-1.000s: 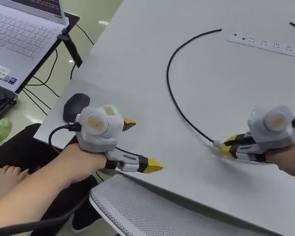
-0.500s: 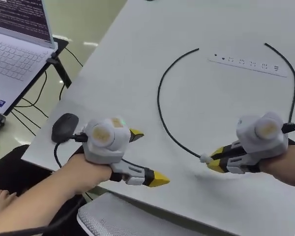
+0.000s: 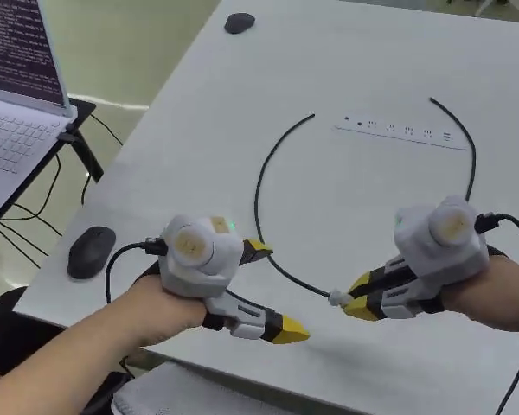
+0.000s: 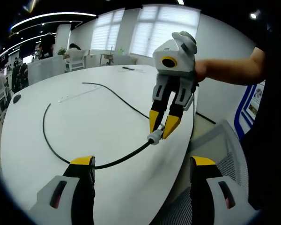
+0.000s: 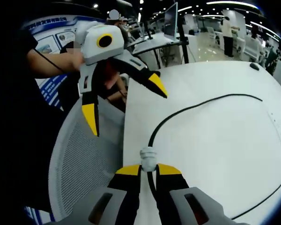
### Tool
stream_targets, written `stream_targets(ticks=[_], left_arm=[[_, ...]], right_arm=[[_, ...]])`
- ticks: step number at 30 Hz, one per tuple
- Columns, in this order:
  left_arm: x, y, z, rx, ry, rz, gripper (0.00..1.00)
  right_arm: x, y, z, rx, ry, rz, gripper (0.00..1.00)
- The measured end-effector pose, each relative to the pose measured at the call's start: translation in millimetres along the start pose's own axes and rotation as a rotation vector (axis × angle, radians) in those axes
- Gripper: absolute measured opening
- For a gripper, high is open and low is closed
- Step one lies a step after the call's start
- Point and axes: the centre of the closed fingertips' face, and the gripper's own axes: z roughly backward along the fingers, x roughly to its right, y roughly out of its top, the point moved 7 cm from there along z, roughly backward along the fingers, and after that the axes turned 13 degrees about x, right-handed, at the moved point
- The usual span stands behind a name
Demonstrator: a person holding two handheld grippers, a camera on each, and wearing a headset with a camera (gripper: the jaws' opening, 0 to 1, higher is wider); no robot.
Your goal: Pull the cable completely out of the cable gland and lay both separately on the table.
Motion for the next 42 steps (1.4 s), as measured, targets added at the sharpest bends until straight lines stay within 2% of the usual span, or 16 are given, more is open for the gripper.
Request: stream_targets(ticks=[3,8,12,17,27,34,42], left_arm=[[5.2,7.5,-6.2,-0.012,-0.035,-0.038,0.84],[9.2,12.6,-16.6,-0.014,-0.073,-0.054,0.83],[12.2,13.0,-24.3,0.001,-0.116,-0.083,0.77],[15.1,12.8,-31.9,0.014,-0.149,-0.069,0.72],[17.9,13.0,-32.7,0.057,-0.188,-0.014,0.53],[19.4,11.4,-36.0,0.060,-0.201,0.034,0.44],[22.4,11.6,-38.0,0.067,-0.219,0.031,0.32]], right_arm=[[-4.0,6.3,6.6,0.010,0.005,0.022,0.06],[-12.5,14.5,14.4,0.017,0.012,0.050,0.06],[-20.6,19.1,16.9,0.014,0.023,0.063,0.06],[-27.7,20.3,16.4,0.001,0.036,0.092,0.06],[-26.7,19.3,17.9,-0.001,0.037,0.093,0.06],[-24.4,17.3,19.2,0.006,0.035,0.119,0.06],[-27.3,15.6,17.2,0.009,0.051,0.159,0.06]])
